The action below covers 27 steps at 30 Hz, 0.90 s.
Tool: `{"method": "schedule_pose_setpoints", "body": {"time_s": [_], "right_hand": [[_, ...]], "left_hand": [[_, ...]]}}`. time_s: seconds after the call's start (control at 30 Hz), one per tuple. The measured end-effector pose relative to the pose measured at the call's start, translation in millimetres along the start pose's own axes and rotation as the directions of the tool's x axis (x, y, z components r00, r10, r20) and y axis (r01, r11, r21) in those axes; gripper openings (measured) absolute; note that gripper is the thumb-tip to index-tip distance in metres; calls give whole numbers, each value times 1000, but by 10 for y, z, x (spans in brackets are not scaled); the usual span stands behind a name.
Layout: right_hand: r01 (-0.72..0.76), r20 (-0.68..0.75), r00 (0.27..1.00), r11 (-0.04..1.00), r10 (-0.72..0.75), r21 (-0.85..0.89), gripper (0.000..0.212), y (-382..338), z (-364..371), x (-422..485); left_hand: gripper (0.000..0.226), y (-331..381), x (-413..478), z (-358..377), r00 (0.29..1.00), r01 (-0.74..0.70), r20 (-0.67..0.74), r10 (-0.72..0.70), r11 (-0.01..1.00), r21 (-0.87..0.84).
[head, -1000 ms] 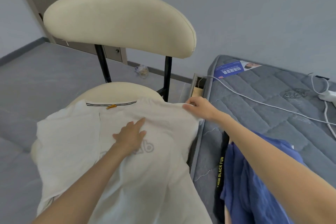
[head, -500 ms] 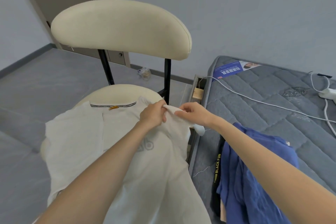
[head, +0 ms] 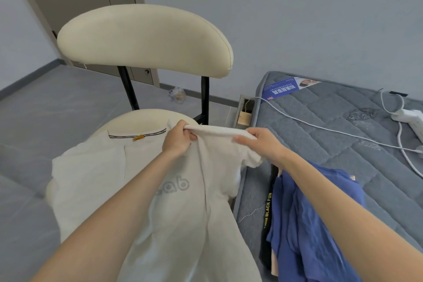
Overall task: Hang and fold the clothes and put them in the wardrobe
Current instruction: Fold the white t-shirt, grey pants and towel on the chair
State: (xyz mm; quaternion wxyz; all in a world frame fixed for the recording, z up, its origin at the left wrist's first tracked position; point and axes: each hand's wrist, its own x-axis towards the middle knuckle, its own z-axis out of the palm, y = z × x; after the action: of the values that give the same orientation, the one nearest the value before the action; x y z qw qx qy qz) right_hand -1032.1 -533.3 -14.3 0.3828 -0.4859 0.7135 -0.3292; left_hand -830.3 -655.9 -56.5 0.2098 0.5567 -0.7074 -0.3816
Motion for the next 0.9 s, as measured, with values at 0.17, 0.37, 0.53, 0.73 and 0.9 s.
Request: {"method": "schedule_pose_setpoints", "body": {"time_s": [0.17,0.37,0.53,0.73,0.9], "right_hand": [[-70,-32,997,992,74,104,22,-176,-49,-54],[-188,109,982,880,155,437,16,-383,-32,-107],[-261,219,961,802,166,537,17,-569,-37,-133],[-331,333,929,755,158,566,19,-647,-9,-132],[-393,512,851,790,117,472,34,-727,21,-93]], "left_hand": [[42,113,-260,149,995,-25,88,36,993,-120],[42,229,-837,304,985,-56,146,87,976,-209],[70,282,-1175,402,939,-47,320,127,968,-247],[81,353,-1270,490,963,150,266,-33,887,-436],[70,437,-1234,455,966,241,211,-150,823,-515]]}}
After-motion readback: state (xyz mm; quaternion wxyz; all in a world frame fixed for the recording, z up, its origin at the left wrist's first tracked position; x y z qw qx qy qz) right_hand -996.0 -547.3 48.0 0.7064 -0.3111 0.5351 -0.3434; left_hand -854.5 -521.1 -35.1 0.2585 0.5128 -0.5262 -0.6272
